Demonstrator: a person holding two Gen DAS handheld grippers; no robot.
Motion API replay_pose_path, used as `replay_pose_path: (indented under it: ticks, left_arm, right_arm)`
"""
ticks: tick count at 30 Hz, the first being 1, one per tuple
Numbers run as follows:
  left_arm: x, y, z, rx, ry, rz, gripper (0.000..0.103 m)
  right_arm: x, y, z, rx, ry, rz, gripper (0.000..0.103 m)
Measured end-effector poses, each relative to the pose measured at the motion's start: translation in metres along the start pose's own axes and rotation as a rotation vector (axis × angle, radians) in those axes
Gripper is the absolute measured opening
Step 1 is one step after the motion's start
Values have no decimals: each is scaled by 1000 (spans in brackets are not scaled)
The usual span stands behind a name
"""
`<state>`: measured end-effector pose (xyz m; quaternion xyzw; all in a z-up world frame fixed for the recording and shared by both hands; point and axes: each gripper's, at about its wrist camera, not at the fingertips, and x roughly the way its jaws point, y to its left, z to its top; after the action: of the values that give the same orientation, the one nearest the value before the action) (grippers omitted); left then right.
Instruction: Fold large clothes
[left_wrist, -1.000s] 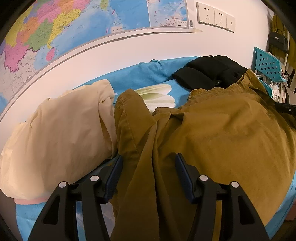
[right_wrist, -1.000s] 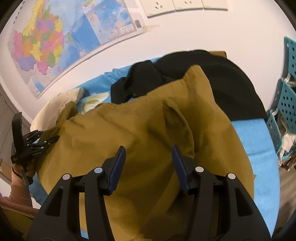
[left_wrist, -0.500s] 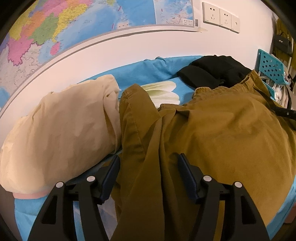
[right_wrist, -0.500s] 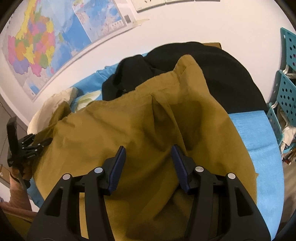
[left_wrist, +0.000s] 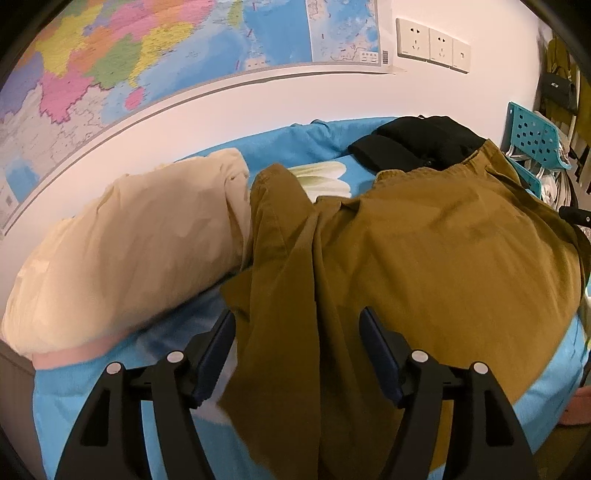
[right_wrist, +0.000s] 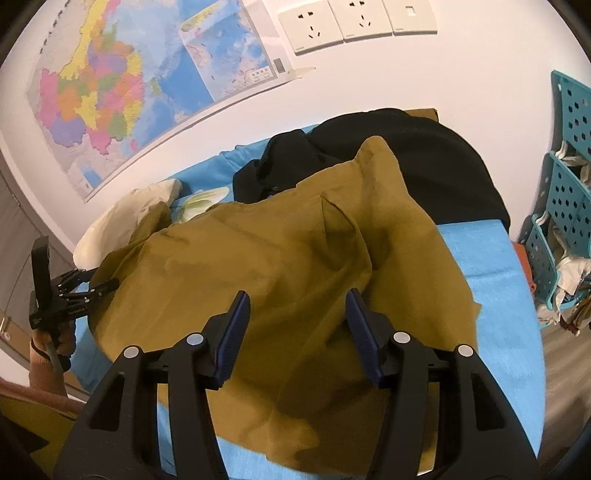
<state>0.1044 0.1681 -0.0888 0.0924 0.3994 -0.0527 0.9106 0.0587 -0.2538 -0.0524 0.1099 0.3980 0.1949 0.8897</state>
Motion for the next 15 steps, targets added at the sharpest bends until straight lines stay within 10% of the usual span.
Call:
replay_pose_path:
  ticks: [15]
  left_arm:
    - [-13, 0, -19, -57, -6, 15, 71]
  right_arm:
    - [19, -21, -20, 39, 32, -38, 52]
